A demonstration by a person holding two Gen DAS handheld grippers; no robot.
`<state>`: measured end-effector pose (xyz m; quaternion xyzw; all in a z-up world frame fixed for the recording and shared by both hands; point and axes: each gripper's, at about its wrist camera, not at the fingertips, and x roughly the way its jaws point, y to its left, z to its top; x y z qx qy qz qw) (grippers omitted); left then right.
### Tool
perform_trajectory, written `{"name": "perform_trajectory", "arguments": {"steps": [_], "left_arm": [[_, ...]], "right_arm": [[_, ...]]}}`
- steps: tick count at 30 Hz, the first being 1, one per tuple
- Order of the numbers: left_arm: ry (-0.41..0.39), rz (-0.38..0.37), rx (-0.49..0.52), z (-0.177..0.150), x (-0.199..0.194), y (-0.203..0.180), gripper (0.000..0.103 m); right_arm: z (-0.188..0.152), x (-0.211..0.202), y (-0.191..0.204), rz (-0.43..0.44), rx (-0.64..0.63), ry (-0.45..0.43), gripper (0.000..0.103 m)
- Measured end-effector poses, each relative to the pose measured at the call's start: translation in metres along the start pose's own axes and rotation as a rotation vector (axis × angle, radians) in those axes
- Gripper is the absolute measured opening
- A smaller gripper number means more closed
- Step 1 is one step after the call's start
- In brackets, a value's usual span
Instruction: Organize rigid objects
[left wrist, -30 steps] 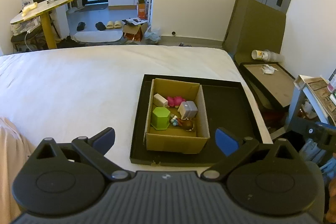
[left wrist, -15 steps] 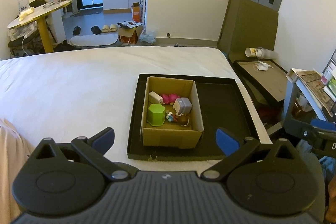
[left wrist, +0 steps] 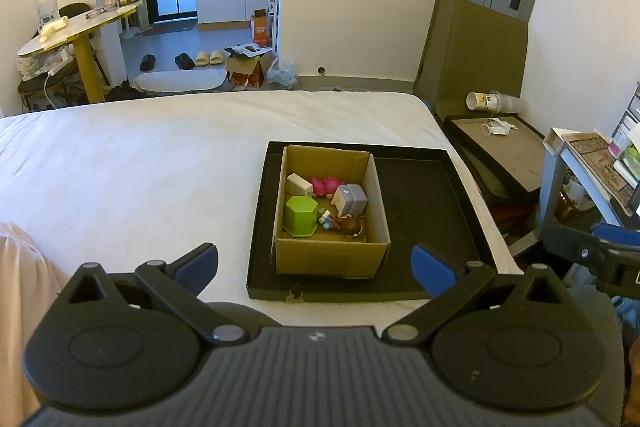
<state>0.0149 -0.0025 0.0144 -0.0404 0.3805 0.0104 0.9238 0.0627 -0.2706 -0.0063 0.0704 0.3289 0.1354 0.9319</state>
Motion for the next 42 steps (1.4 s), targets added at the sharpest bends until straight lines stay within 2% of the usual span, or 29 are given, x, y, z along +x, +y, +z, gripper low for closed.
{"name": "perform_trajectory", "arguments": {"steps": [42], "left_arm": [[-0.009, -0.001, 0.010, -0.0020, -0.0020, -0.0010, 0.102]], "right_arm": [[-0.0006, 0.0012, -0.0031, -0.020, -0.014, 0.005, 0.103]]}}
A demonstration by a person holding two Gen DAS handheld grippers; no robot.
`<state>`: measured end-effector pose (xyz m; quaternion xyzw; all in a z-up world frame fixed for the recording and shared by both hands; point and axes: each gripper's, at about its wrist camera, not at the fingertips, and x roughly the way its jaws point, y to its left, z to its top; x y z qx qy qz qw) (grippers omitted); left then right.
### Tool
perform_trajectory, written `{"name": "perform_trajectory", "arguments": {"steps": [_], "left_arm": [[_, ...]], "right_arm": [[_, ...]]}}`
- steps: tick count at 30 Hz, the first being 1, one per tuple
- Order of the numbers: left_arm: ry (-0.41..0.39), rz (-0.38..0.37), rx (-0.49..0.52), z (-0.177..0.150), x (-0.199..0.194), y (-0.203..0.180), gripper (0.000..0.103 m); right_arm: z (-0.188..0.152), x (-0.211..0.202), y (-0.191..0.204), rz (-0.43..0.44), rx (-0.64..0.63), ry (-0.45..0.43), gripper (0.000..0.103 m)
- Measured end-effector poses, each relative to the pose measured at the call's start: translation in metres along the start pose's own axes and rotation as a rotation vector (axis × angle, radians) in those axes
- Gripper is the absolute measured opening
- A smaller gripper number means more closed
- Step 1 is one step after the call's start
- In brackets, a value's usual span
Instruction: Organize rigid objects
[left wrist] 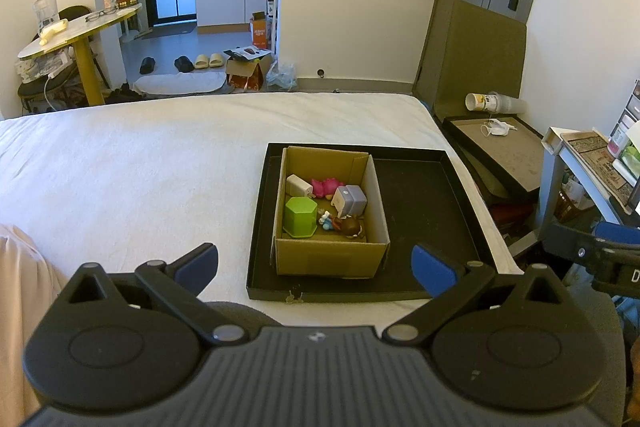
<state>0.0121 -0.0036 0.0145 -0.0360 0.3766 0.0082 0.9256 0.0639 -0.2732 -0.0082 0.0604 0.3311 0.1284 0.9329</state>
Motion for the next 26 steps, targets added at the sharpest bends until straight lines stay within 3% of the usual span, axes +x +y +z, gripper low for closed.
{"name": "perform_trajectory", "arguments": {"steps": [26], "left_arm": [[-0.014, -0.002, 0.011, -0.0050, -0.0024, -0.0057, 0.102]], "right_arm": [[-0.0019, -0.0002, 0.0017, -0.007, -0.011, 0.004, 0.103]]}}
